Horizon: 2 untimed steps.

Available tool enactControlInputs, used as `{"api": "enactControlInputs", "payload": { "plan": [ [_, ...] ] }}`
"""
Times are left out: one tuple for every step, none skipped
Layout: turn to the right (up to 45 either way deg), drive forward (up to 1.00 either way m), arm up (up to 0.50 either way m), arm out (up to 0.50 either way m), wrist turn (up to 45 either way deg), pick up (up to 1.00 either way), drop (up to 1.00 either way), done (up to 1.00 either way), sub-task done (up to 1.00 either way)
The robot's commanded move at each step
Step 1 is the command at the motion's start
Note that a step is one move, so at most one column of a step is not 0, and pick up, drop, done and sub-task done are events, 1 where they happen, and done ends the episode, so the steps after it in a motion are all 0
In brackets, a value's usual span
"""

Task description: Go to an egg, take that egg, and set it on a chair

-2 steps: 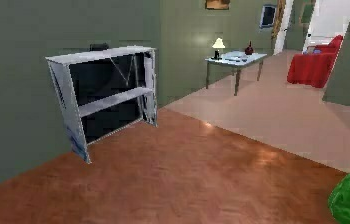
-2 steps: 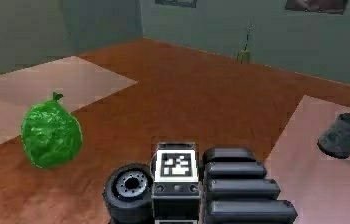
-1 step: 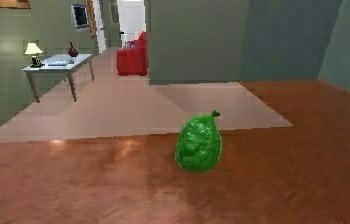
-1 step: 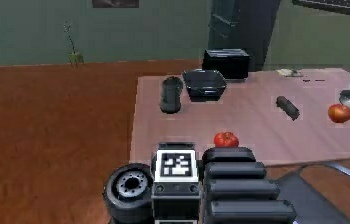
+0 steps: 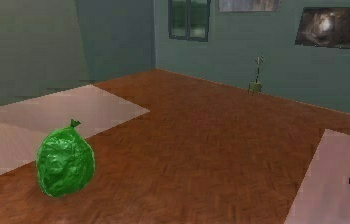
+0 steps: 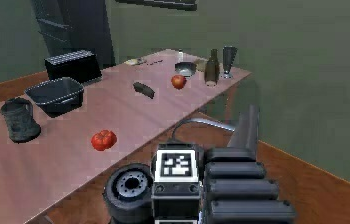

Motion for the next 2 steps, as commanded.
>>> {"api": "enactControlInputs", "payload": {
  "plan": [
    [0.0, 0.0, 0.0, 0.48, 0.0, 0.0, 0.0, 0.0, 0.0],
    [0.0, 0.0, 0.0, 0.0, 45.0, 0.0, 0.0, 0.0, 0.0]
  ]
}}
